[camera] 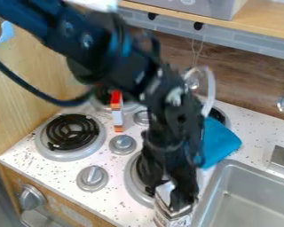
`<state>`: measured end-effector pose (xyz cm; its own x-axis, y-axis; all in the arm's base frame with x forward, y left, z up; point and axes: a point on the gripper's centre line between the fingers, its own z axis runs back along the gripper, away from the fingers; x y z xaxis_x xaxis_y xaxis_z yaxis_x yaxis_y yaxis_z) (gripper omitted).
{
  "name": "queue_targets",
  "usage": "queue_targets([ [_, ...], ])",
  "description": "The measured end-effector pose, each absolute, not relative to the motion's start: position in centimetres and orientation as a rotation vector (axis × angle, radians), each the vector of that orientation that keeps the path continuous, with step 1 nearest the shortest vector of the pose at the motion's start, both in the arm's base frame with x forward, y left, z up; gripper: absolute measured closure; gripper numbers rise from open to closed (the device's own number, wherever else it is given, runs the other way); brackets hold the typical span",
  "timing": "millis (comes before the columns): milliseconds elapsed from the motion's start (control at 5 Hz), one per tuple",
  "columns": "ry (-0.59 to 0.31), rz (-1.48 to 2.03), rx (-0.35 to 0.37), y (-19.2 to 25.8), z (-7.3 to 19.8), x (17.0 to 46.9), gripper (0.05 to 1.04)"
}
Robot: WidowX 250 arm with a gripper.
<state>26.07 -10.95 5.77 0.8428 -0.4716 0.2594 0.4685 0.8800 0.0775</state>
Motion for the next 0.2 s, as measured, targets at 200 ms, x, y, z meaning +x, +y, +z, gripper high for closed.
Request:
queue_targets([
  [200,-0.326,-0.477,-0.014,-10.76,9.1,25.85,0.082],
])
